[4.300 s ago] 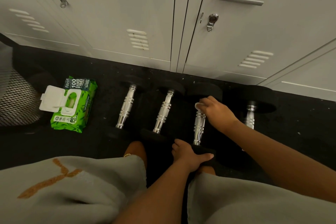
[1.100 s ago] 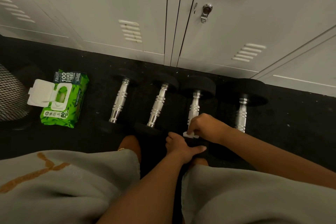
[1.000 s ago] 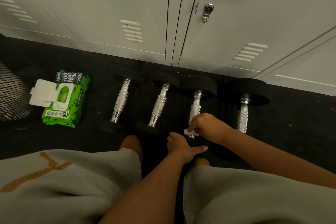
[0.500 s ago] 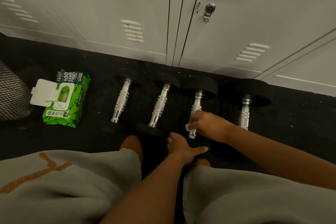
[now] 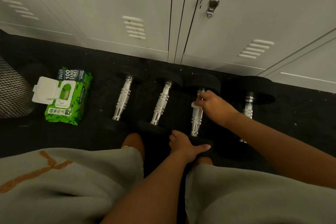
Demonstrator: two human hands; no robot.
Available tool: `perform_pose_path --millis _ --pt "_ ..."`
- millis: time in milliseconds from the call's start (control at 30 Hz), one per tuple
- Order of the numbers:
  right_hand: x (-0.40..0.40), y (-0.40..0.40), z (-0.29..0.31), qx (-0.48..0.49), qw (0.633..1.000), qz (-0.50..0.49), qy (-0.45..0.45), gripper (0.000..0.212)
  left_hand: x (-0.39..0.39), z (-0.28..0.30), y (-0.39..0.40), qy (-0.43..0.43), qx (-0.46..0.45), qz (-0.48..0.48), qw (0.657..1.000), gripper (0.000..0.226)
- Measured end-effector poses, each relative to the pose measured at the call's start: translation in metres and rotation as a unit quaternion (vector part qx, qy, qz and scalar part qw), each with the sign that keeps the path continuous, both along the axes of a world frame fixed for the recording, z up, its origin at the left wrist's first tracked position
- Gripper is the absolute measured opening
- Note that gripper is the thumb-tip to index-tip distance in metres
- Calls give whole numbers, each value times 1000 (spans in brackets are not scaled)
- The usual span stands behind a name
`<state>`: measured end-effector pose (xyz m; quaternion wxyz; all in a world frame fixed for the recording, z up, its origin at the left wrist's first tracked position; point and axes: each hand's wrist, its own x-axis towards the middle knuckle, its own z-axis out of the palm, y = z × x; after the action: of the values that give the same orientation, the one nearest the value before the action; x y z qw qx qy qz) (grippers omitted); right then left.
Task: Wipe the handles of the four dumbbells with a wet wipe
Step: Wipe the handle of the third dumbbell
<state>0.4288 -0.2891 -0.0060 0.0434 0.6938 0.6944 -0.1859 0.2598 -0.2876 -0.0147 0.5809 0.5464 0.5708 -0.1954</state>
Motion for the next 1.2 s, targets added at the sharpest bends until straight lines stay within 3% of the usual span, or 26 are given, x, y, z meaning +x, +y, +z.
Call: perform_pose_path --millis 233,367,533,833,1200 --pt "-5 -9 1 -14 1000 10 13 44 -1 -2 0 -2 -4 1 1000 120" --pt "3 2 -1 3 997 -76 -16 44 0 -1 1 -1 -4 -2 1000 122" --pt "-10 -12 -3 3 998 -59 5 44 -1 -1 2 -3 -10 -7 1000 121" --pt "-14 -12 -9 24 989 -143 -14 48 -1 -1 2 -3 -10 2 1000 118" --pt "-8 -12 -29 78 975 -208 -19 26 -2 -2 3 1 -11 5 1000 117"
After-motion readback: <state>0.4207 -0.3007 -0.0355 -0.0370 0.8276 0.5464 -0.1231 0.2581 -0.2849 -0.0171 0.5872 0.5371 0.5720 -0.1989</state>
